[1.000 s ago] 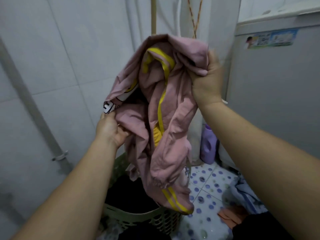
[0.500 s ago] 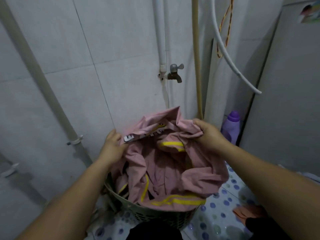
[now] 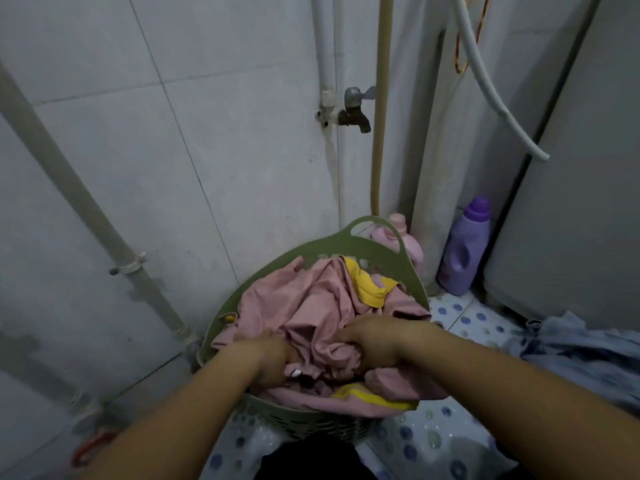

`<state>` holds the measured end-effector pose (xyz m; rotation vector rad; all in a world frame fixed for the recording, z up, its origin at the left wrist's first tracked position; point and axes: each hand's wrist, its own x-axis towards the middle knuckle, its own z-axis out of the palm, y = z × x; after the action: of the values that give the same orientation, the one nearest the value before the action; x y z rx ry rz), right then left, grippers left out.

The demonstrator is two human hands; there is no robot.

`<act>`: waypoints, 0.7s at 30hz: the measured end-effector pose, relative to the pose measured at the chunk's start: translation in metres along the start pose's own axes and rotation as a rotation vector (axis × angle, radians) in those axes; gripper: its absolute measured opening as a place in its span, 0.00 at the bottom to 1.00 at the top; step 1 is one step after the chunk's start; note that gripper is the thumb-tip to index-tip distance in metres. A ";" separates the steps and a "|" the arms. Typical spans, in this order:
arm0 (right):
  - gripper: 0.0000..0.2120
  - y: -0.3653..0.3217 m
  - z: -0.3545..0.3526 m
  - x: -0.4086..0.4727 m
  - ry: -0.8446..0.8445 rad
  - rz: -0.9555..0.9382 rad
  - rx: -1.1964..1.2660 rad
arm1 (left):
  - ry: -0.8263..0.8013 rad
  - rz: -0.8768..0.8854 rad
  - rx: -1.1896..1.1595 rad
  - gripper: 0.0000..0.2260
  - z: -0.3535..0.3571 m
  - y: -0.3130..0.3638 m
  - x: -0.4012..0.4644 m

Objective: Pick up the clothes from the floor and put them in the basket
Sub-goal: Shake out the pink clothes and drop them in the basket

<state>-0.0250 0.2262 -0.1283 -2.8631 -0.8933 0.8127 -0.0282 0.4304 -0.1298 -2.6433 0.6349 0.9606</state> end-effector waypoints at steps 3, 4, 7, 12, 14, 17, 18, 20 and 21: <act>0.32 -0.003 -0.018 -0.012 -0.044 0.020 0.130 | -0.056 0.049 -0.025 0.15 0.006 0.006 0.005; 0.32 0.000 -0.029 -0.020 -0.054 0.050 0.194 | -0.074 0.044 -0.042 0.15 0.005 0.008 0.005; 0.39 0.013 -0.060 -0.048 -0.175 0.160 0.329 | -0.064 0.030 -0.263 0.08 -0.004 0.004 0.011; 0.46 0.012 -0.054 -0.053 -0.360 0.262 -0.155 | 0.089 -0.012 -0.704 0.29 -0.029 0.001 0.006; 0.34 0.010 -0.044 -0.045 -0.251 0.231 -0.245 | 0.154 -0.024 -0.570 0.40 -0.037 0.011 0.002; 0.19 0.014 -0.044 -0.036 0.040 0.262 -0.181 | 0.182 0.003 -0.426 0.55 -0.039 0.021 0.002; 0.17 0.016 -0.046 -0.033 0.147 0.296 -0.127 | 0.176 0.022 -0.414 0.60 -0.037 0.023 0.004; 0.14 0.017 -0.045 -0.026 0.378 0.327 -0.027 | 0.169 0.045 -0.387 0.64 -0.031 0.028 0.009; 0.13 0.017 -0.041 -0.023 0.467 0.328 0.011 | 0.172 0.044 -0.369 0.64 -0.028 0.031 0.012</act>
<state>-0.0119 0.2040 -0.0851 -3.0252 -0.3711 0.1316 -0.0191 0.3887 -0.1195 -3.0753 0.6050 0.9468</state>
